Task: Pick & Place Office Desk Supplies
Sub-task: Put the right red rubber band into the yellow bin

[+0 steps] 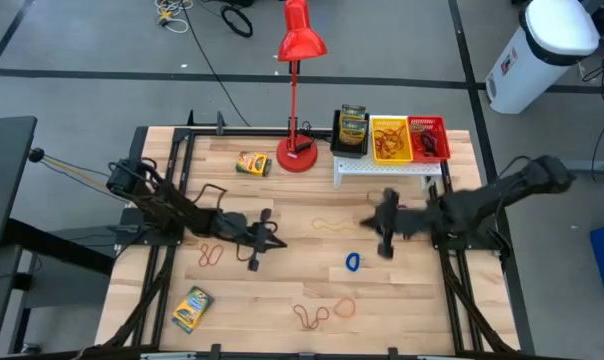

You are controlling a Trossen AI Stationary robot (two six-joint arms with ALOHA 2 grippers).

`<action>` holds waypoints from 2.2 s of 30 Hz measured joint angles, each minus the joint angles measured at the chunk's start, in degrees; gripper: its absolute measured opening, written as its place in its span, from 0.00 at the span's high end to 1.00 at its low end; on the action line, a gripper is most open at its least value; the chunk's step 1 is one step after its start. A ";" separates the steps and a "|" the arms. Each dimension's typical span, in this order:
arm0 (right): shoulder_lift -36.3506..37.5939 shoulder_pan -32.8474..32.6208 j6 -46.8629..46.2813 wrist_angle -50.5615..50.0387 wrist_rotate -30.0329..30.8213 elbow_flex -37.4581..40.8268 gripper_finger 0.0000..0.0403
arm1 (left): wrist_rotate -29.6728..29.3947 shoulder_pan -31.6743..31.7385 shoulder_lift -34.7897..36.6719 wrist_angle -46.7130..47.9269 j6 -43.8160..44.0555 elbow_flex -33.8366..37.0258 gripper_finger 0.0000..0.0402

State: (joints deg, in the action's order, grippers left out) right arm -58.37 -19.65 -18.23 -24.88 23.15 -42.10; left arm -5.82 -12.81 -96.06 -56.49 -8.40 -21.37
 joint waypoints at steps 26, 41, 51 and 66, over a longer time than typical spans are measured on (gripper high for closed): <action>-18.46 -15.99 0.67 25.06 12.22 3.18 0.92 | -11.78 -20.64 -7.64 25.40 11.50 -18.92 0.57; -18.46 -15.99 2.15 28.70 12.42 3.18 0.92 | -11.83 -22.60 -18.71 26.23 17.51 -27.48 0.40; -18.46 -15.99 1.57 29.71 12.36 3.18 0.92 | -16.23 -22.96 -23.18 34.83 18.27 -35.95 0.41; -18.46 -15.99 1.59 32.59 12.29 3.18 0.92 | -12.26 -22.11 -22.21 38.52 13.29 -35.93 0.95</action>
State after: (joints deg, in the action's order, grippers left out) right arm -76.84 -35.64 -16.65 7.70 35.44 -38.92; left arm -18.08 -34.92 -118.27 -17.97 4.89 -57.30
